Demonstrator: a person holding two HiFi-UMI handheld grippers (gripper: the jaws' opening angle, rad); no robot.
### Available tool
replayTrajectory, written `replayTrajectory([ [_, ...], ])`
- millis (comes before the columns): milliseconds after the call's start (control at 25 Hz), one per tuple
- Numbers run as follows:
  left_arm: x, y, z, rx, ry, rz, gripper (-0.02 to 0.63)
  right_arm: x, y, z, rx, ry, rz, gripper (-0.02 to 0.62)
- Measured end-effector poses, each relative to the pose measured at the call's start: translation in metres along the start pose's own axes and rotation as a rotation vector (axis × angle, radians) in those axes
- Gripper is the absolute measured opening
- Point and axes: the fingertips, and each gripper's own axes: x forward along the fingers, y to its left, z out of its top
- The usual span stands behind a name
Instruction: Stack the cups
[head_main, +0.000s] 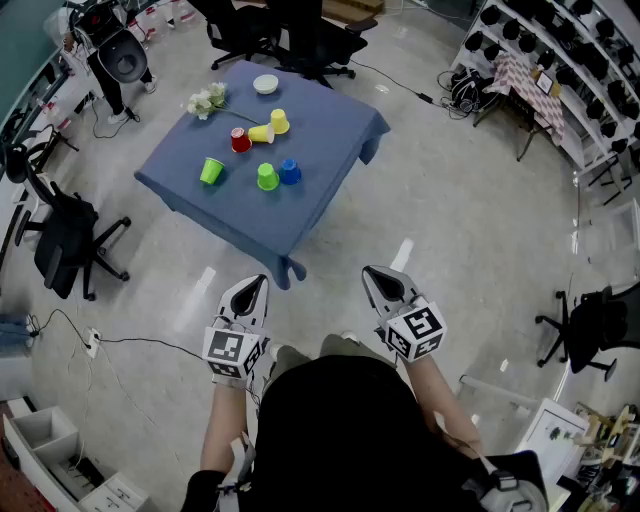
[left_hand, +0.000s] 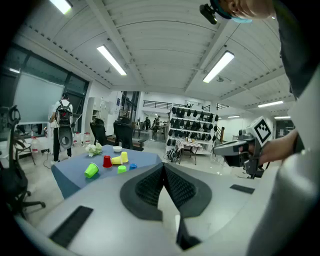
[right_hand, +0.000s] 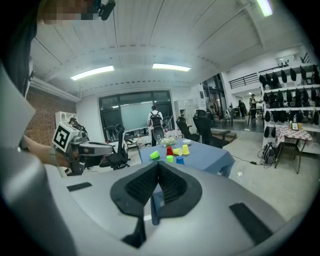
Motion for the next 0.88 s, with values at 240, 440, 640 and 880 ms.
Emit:
replayTrajectory([
  [240,0.036,-0.057,-0.006,-0.057,0.024,-0.024,0.011,-0.048,-0.043,-0.018,0.041,0.008,-0.015,0.017],
  [440,0.072,-0.091,0.000,-0.028,0.042,-0.020,0.011,-0.076,-0.084,-0.027,0.079,-0.005,-0.017,0.017],
  [640,0.099,-0.111,0.003,0.016,0.081,-0.003,0.011,-0.084,-0.119,-0.021,0.092,-0.053,0.009,0.018],
  [880,0.125,-0.090,-0.007,-0.023,0.136,0.022,0.011,-0.054,-0.151,-0.030,0.122,-0.004,0.003,0.018],
])
